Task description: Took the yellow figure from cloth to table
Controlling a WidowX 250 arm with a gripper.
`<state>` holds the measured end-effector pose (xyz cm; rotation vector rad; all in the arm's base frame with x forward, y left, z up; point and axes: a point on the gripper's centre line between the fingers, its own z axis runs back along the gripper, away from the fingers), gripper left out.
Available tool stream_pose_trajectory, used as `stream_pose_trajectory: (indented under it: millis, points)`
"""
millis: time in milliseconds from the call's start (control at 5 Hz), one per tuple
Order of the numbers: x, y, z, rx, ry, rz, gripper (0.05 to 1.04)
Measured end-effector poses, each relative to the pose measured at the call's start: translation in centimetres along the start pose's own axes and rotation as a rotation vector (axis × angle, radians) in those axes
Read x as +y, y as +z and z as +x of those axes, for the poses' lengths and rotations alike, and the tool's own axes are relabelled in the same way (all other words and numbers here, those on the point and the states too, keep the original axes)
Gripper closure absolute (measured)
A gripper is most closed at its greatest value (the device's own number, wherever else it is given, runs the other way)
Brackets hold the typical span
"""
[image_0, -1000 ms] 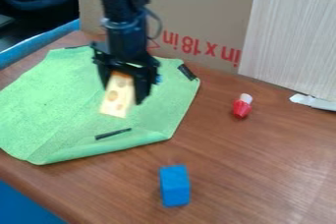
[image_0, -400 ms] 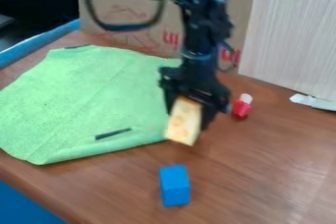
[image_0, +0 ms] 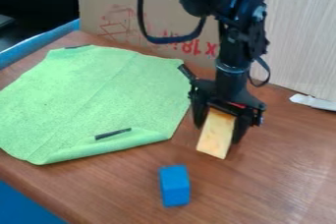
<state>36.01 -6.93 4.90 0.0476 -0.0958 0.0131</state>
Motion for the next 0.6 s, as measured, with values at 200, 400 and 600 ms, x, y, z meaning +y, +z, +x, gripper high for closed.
stream_pose_trajectory:
  millis: [200,400,600]
  points:
    - [-0.1,0.0,-0.2,0.017,-0.029,-0.015,0.075]
    - [1.3,1.9,-0.3,0.015,-0.017,-0.057,0.081]
    - [4.8,7.3,-1.1,-0.062,-0.024,-0.142,0.082]
